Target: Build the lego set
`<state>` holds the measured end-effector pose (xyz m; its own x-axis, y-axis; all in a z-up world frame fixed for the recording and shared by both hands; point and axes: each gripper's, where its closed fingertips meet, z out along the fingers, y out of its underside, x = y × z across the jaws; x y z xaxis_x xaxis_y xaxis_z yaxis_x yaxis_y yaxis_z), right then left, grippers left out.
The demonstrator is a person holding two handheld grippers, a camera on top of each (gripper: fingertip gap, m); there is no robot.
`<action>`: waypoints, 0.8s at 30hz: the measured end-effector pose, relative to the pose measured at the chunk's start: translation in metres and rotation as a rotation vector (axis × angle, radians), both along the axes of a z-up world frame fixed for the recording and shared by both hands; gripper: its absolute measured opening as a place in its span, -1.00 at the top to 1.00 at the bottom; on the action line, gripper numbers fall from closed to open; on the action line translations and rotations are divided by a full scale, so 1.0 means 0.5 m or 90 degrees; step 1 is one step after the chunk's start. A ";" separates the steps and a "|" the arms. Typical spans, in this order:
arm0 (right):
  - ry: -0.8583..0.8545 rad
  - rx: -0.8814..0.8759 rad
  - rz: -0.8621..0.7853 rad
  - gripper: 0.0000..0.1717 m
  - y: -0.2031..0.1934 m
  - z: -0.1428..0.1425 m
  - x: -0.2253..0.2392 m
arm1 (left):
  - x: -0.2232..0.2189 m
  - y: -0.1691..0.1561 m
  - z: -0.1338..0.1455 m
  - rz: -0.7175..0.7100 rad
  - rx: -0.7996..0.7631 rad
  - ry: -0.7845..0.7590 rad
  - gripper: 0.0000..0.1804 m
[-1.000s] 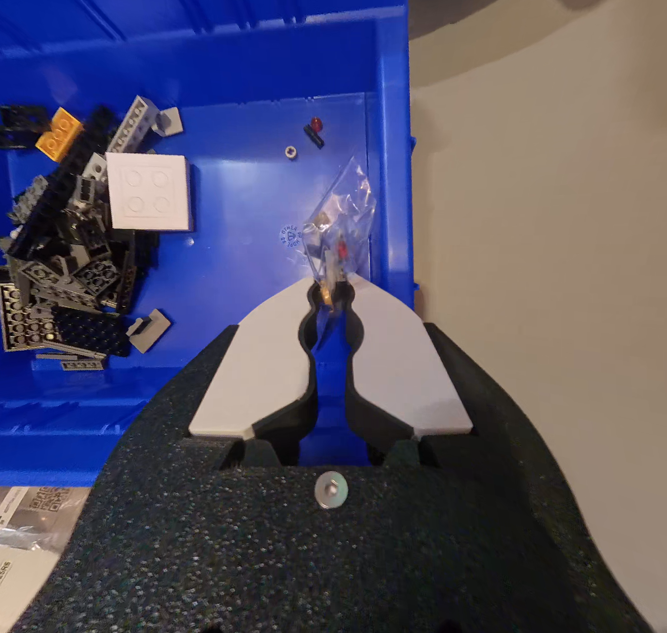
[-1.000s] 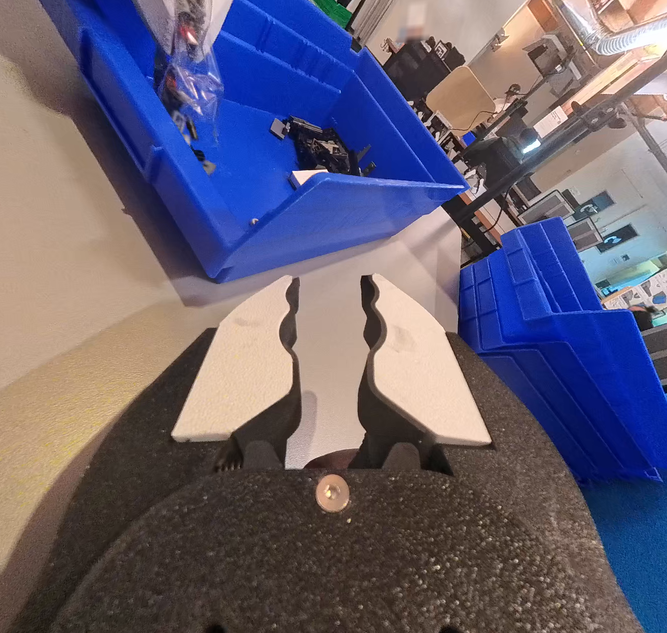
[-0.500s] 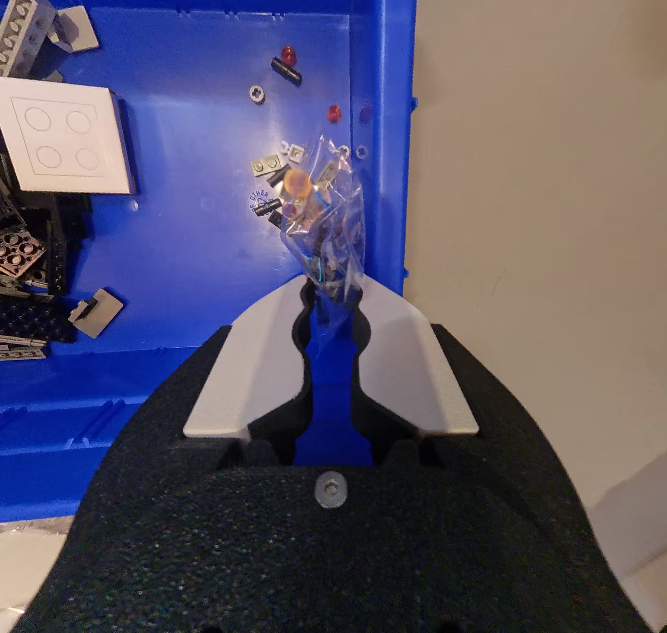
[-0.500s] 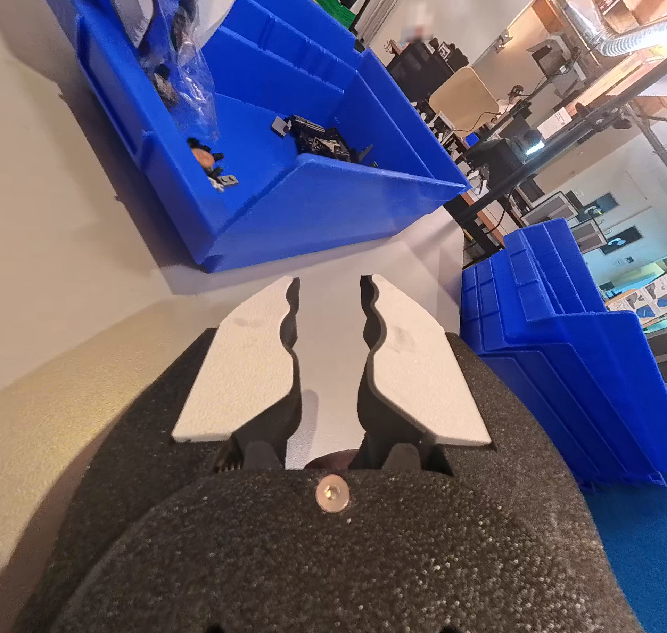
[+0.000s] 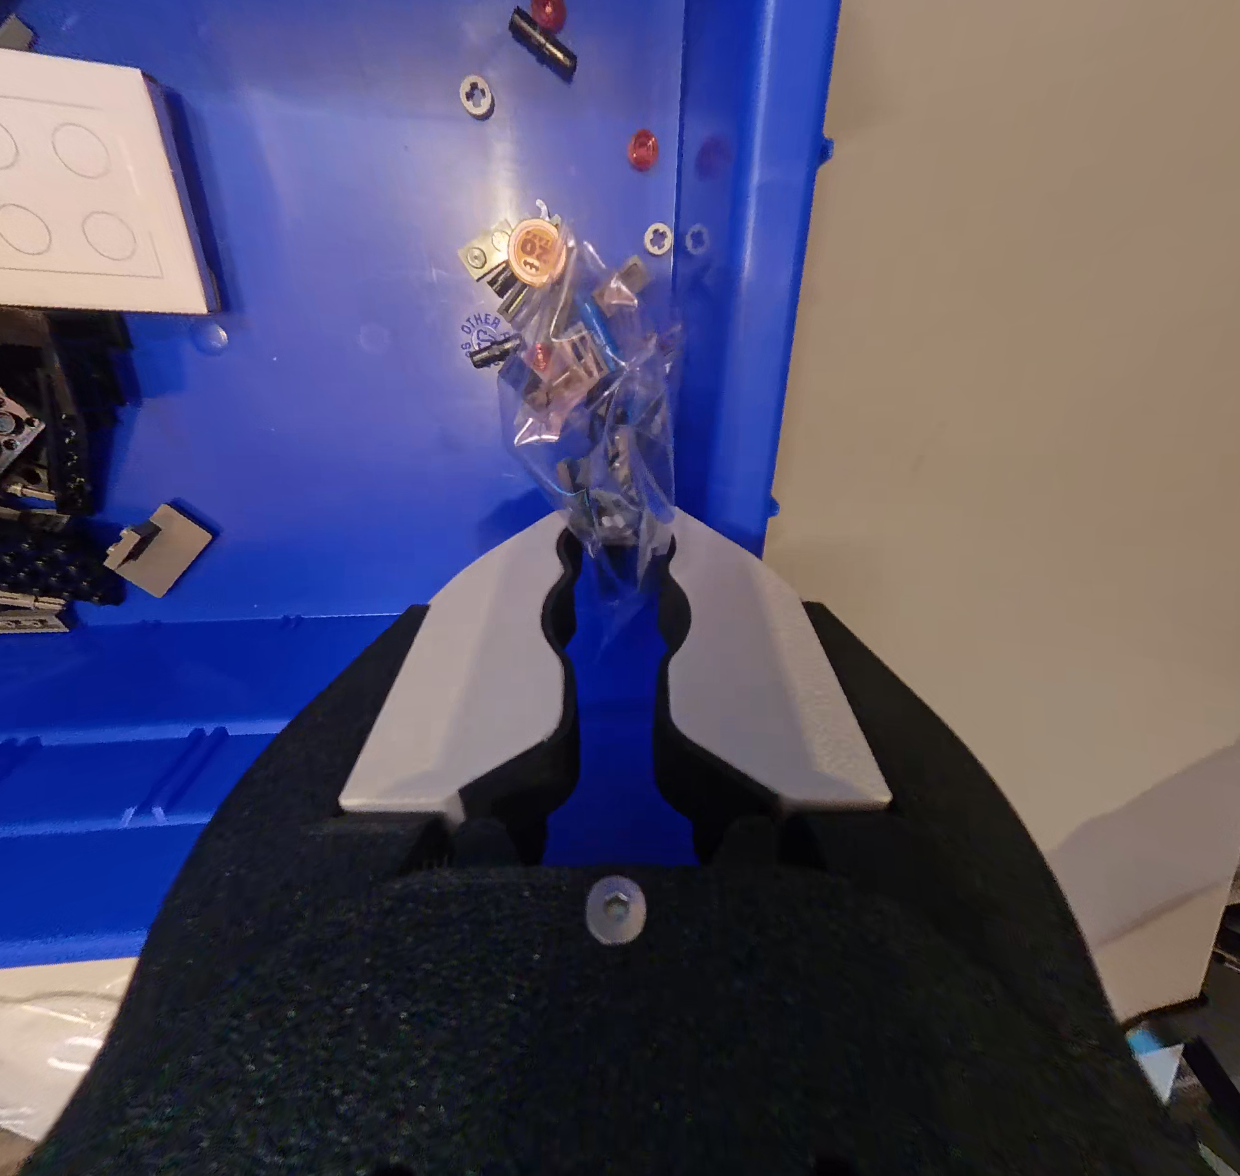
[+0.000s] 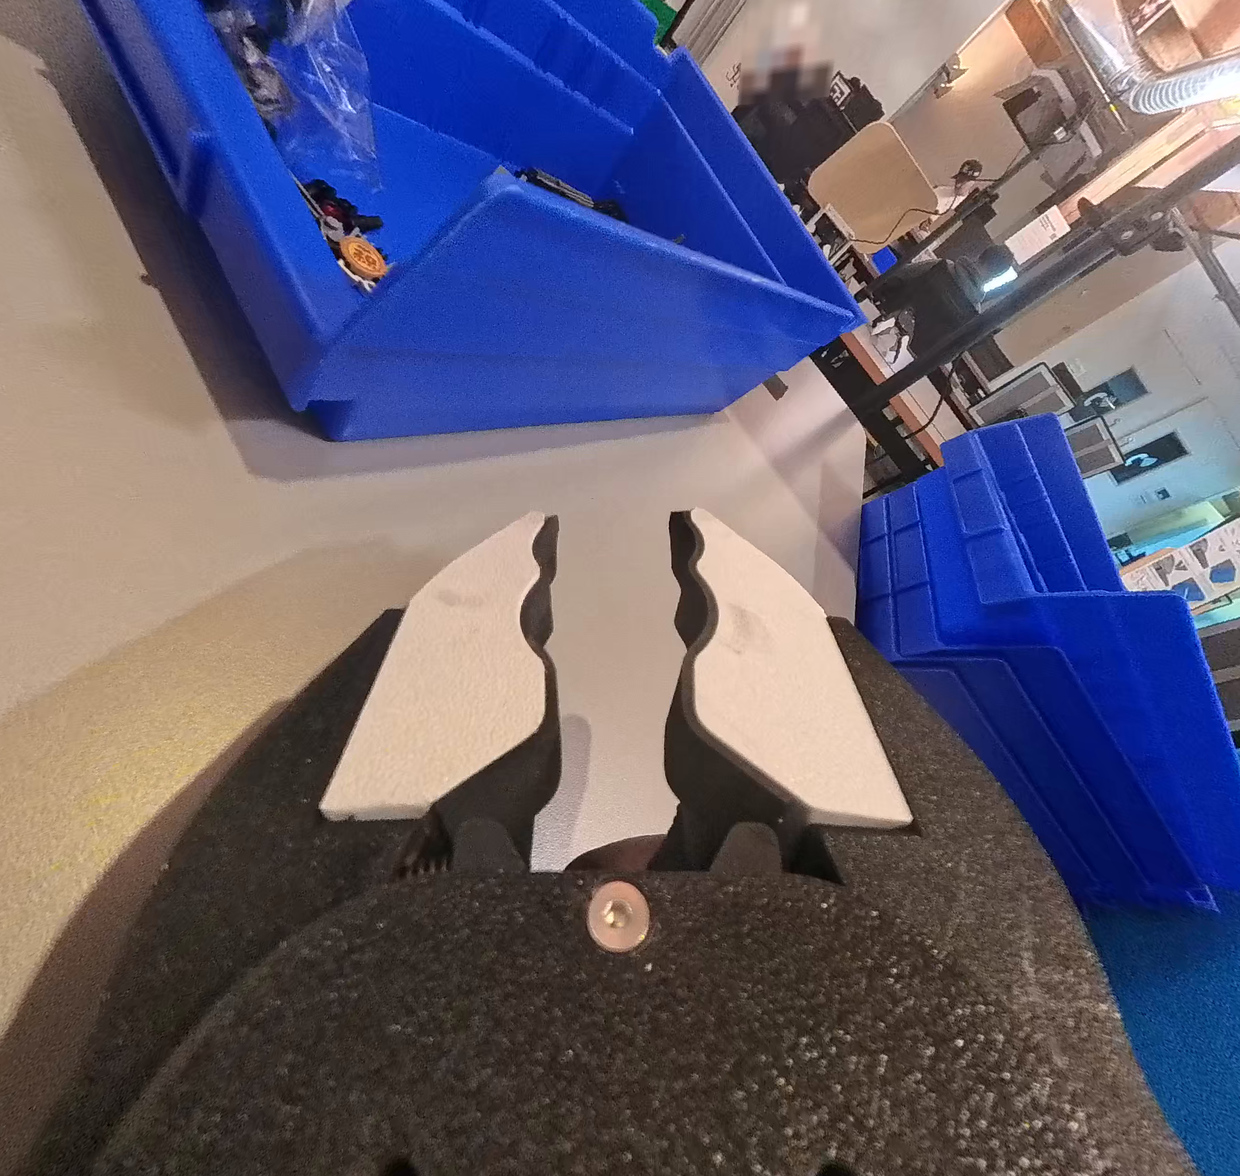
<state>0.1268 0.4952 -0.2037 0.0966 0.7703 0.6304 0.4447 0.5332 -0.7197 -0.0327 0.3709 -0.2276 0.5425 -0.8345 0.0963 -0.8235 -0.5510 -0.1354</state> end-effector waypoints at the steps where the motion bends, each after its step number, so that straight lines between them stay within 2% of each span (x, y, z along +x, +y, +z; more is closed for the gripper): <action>1: -0.001 0.001 0.000 0.61 0.000 -0.001 0.000 | -0.001 -0.003 -0.001 0.002 -0.003 0.002 0.78; 18: -0.014 0.013 0.007 0.62 -0.005 -0.007 -0.001 | -0.030 -0.024 -0.005 -0.010 -0.003 0.017 0.73; 24: -0.022 0.019 0.009 0.63 -0.006 -0.011 -0.002 | -0.075 -0.035 -0.006 -0.007 -0.003 0.119 0.55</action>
